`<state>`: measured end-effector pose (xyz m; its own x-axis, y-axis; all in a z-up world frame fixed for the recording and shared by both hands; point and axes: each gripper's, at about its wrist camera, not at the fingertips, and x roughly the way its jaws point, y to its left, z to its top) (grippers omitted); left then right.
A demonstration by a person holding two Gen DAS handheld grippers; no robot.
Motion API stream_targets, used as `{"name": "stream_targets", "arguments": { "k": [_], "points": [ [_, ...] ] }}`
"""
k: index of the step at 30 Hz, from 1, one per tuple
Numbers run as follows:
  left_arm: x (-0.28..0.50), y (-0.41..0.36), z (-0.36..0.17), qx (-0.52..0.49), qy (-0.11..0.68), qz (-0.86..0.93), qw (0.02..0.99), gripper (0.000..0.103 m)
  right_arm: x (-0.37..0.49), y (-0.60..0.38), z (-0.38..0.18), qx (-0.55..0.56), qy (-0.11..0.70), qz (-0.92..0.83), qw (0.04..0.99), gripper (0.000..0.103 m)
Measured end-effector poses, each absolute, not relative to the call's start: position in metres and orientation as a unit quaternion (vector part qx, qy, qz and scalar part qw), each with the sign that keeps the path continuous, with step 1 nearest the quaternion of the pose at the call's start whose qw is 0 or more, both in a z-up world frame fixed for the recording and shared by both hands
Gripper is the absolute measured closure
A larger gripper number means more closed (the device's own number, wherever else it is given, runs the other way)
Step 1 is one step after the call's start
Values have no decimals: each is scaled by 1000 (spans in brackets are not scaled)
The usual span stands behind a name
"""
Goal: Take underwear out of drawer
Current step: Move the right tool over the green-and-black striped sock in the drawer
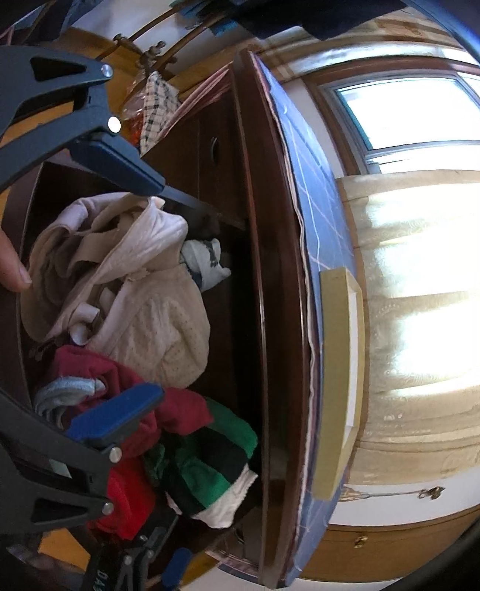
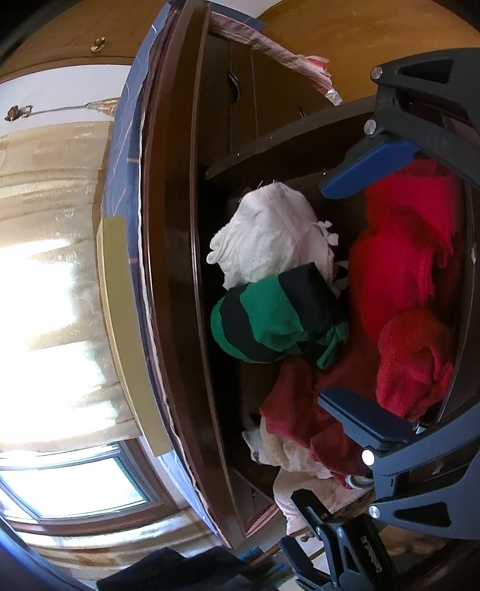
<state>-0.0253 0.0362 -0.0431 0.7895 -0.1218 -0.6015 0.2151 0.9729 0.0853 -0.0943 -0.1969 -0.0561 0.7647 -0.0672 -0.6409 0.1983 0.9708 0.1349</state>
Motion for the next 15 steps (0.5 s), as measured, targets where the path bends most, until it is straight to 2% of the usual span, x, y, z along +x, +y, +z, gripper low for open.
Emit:
{"name": "stream_targets", "arguments": {
  "k": [4,15],
  "points": [
    [-29,38,-36,58,311,-83,945,0,-97,-197,-52,99,326,-65,938,1],
    [-27,31,-34,98,317,-55,942,0,-100,-182,-48,58,319,-63,944,1]
  ]
}}
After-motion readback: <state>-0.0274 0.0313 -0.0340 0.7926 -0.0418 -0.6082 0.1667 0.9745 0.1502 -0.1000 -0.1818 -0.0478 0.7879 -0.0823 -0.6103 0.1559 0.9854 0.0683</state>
